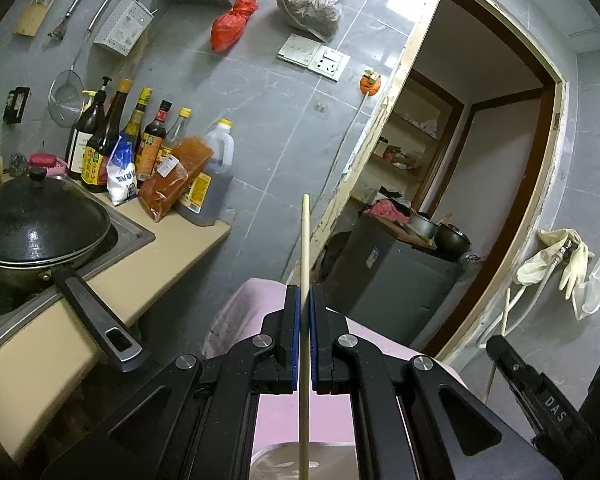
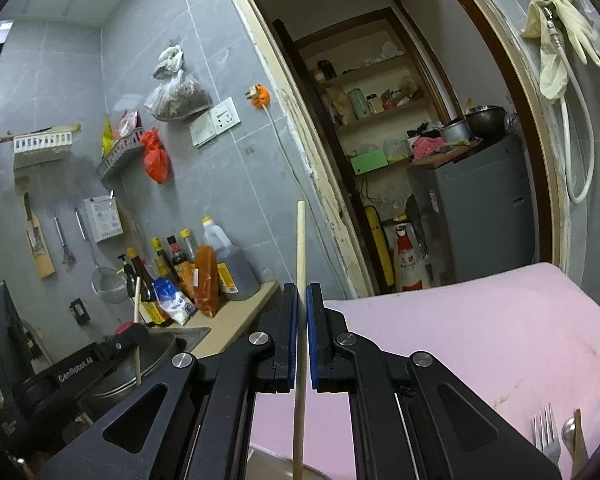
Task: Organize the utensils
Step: 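Lift both chopsticks and carry them over the white caddy, then open both tools to drop the chopsticks into the caddy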
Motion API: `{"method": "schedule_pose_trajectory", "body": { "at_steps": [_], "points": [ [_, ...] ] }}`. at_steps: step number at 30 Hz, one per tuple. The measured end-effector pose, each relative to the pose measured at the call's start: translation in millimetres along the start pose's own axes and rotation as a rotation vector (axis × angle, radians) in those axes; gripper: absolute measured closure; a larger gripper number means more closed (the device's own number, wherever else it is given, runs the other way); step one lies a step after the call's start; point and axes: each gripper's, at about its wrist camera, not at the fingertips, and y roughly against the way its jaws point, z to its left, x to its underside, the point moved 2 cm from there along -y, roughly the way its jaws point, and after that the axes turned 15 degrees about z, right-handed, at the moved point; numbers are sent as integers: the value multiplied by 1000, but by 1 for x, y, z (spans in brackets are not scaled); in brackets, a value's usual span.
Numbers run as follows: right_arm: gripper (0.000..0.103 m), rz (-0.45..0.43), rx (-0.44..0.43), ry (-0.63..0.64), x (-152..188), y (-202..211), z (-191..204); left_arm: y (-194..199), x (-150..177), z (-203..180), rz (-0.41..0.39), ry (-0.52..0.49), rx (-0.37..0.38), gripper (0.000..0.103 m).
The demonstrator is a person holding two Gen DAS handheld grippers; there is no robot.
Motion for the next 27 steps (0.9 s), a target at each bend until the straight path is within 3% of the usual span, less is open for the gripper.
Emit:
{"method": "schedule_pose_trajectory", "body": {
  "at_steps": [17,27],
  "points": [
    [100,18,-28,-8,10,8,-3,8,24,-14,-31,-99,-31,101],
    [99,69,-36,25,20,14,2,11,30,-10,52,-146,-17,100]
  ]
}}
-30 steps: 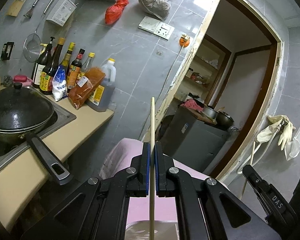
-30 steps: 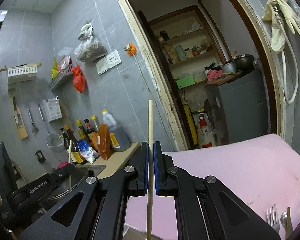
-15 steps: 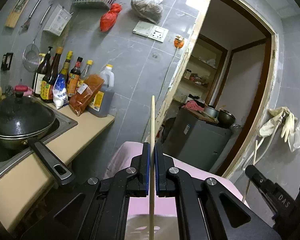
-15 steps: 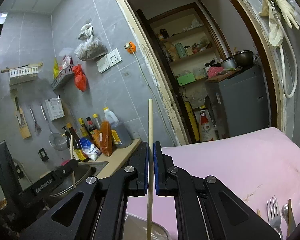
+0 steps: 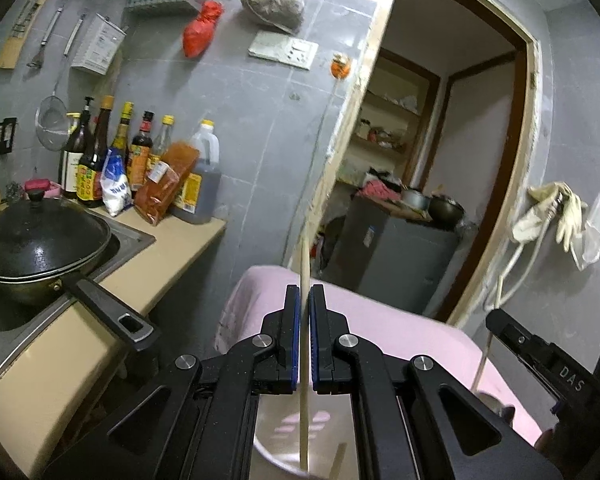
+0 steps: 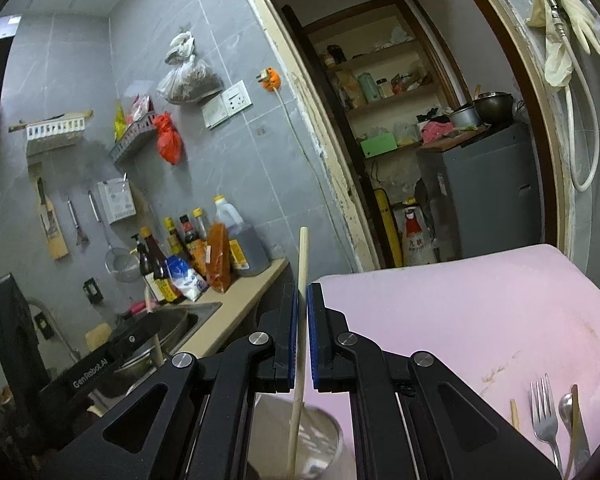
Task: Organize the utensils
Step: 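Open both tools to drop the chopsticks into the caddy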
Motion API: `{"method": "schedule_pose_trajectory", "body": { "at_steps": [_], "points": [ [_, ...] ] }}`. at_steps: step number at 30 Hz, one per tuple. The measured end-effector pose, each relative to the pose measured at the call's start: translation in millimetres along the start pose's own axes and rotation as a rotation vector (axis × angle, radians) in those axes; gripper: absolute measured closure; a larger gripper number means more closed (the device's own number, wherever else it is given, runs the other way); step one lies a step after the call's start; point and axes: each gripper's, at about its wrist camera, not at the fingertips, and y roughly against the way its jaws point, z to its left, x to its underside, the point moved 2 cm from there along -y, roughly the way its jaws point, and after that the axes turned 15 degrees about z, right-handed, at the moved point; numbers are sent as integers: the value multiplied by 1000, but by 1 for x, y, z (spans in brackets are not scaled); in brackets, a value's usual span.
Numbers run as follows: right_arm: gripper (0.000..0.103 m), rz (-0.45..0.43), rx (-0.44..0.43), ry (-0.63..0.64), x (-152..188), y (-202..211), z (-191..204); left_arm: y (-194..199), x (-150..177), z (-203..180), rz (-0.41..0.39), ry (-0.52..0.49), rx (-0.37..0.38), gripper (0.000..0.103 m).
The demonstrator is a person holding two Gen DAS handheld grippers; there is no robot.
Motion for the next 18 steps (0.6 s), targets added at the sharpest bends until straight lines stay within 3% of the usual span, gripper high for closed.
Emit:
{"method": "schedule_pose_trajectory", "body": {
  "at_steps": [4,6,9,13,16,18],
  "points": [
    [97,25,1,9,4,4,-1,1,6,-2,50,-20,24,98],
    [94,33,0,12,5,7,-1,3,9,-3,65,-23,32,90],
    [81,39,-2,17,6,12,-1,10,13,-5,62,-22,39,81],
    [77,36,7,29,5,21,0,17,14,-7,71,-27,29,78],
    [55,19,7,33,1,31,-1,24,14,-8,64,-26,22,66],
    [49,9,13,31,-1,37,-3,29,13,-9,62,-25,13,62]
  ]
}}
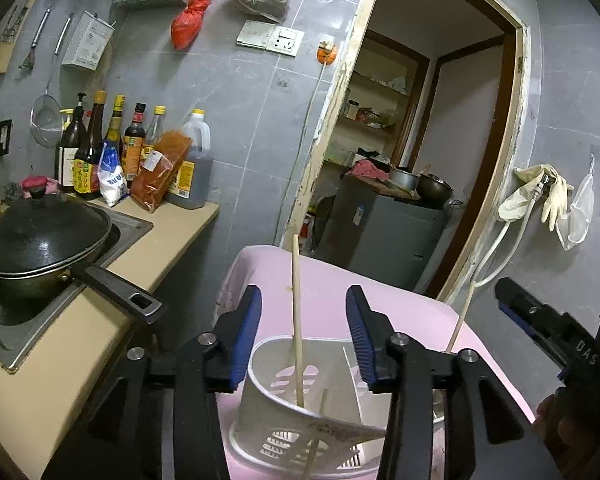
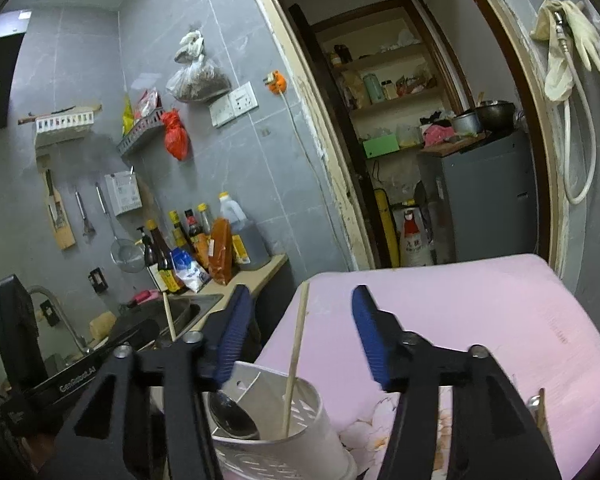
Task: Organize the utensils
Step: 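Open both tools to drop the chopsticks into the caddy, then move both open tools down to the remaining utensils on the table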
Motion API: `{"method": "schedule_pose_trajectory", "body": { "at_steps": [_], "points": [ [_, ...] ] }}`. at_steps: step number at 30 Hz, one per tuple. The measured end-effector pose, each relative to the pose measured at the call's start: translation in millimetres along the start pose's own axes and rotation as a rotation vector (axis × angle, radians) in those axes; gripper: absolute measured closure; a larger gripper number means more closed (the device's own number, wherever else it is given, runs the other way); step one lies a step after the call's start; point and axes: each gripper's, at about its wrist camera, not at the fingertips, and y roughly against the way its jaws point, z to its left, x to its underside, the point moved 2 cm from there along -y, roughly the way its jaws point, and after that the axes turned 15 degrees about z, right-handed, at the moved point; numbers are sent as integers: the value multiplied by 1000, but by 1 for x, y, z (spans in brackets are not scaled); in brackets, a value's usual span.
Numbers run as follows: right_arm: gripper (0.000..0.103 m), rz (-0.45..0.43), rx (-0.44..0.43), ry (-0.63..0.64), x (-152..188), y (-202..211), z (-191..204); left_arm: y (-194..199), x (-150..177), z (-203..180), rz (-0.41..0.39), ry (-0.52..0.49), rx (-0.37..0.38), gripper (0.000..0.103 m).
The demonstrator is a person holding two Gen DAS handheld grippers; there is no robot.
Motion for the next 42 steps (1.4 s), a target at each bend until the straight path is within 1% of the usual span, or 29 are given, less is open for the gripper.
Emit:
{"method": "schedule_pose_trajectory", "body": {
  "at_steps": [1,2,4,5,7,8,10,13,14,15,18,25,27,32,36,40,42],
  "points": [
    [47,-1,8,1,-1,3,-2,3,0,-1,3,-1,-7,56],
    [41,-3,15,2,-3,6,-3,5,-1,-2,3,-1,-11,52],
    [32,-12,31,0,-5,15,-7,12,-2,-5,-7,1,-15,39],
    [28,-15,38,-2,-6,18,-9,14,-2,-6,-11,1,-17,35],
    [23,-18,57,-4,-8,28,-15,19,-3,-11,-14,0,-22,19],
    [16,-18,66,-5,-8,31,-17,21,-3,-13,-16,1,-24,16],
    [7,-24,82,-7,-9,42,-23,25,-3,-18,-23,0,-38,10],
    [5,-27,116,3,-7,57,-32,28,-1,-29,-24,-8,-62,9],
    [1,-26,127,6,-7,61,-34,28,0,-34,-22,-13,-66,9],
    [0,-27,139,10,-6,66,-37,29,1,-39,-21,-18,-67,9],
    [0,-27,180,27,-4,82,-44,31,7,-54,-19,-39,-64,9],
    [0,1,277,71,6,110,-68,27,20,-94,-1,-95,-45,9],
    [0,12,294,75,10,117,-77,25,24,-108,3,-114,-34,9],
    [0,51,346,62,21,131,-104,14,41,-139,46,-141,-3,9],
    [0,90,378,49,30,137,-126,2,60,-159,90,-164,2,9],
    [0,152,402,43,43,135,-151,-16,82,-177,143,-180,5,9],
    [0,199,413,44,51,130,-161,-24,92,-184,161,-189,-13,9]
  ]
}}
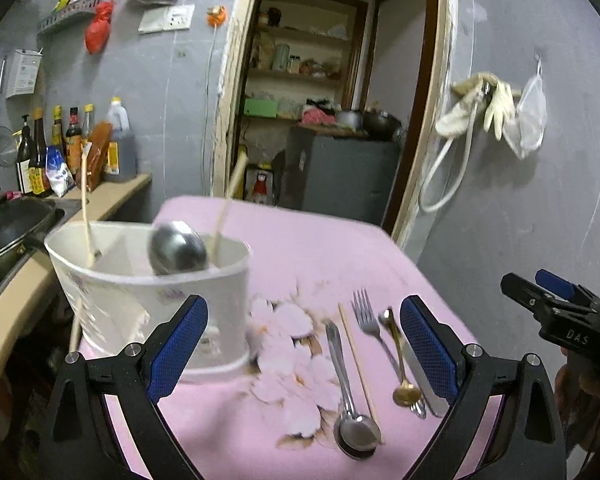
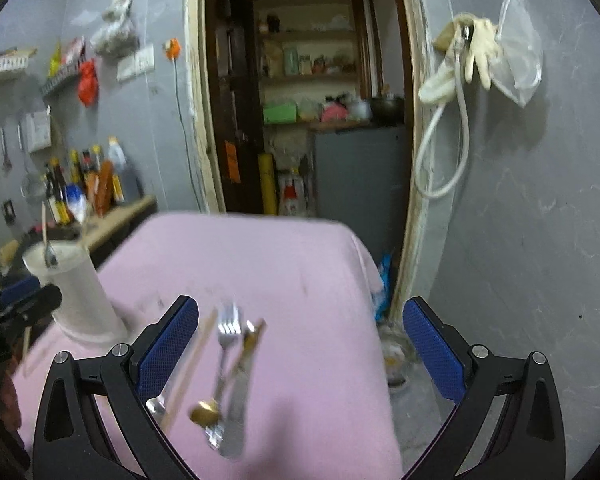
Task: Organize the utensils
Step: 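Move both open tools down to the remaining utensils on the table, then grasp the silver spoon handle with the left tool while the right tool grasps the silver knife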
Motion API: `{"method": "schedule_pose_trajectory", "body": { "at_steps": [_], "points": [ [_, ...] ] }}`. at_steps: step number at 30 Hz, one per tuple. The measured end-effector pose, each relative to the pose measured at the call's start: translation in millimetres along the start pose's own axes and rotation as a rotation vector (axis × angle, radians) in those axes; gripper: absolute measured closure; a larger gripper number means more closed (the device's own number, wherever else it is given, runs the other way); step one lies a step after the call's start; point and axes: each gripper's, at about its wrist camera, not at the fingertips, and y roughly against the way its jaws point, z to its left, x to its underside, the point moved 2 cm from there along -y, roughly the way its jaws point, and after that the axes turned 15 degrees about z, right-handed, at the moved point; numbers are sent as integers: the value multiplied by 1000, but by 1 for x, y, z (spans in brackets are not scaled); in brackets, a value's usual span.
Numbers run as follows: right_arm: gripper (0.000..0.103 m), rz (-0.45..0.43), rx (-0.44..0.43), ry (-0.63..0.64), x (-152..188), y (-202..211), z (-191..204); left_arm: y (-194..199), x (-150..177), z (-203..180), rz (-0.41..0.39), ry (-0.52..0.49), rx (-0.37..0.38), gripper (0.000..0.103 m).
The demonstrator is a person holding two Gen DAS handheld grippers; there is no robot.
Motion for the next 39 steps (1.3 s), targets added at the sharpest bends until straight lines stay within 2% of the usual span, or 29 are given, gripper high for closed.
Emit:
{"method": "schedule_pose_trajectory", "body": {
  "at_steps": [6,9,11,12,14,18,22,25,36,39],
  "points": [
    [2,155,-6,0,25,-33,-14,-35,12,-15,94,-41,-76,9],
    [9,194,-28,4,34,-42,-13,-52,16,-16,151,-51,-75,9],
    [20,218,-48,14,39,-46,-9,-63,20,-16,192,-55,-81,10],
    [22,229,-55,21,41,-49,-6,-68,20,-16,205,-56,-82,12],
    [28,248,-73,39,45,-53,-1,-76,23,-16,234,-63,-78,17],
    [34,273,-90,96,52,-58,12,-98,27,-14,336,-72,-42,55],
    [41,300,-92,127,55,-66,21,-113,27,-15,401,-66,1,66],
    [41,312,-82,156,54,-71,29,-121,24,-17,430,-53,34,73],
    [43,347,8,266,51,-89,54,-146,17,-26,520,-80,61,77],
    [44,348,36,291,50,-91,57,-151,16,-29,545,-113,42,77]
  ]
}}
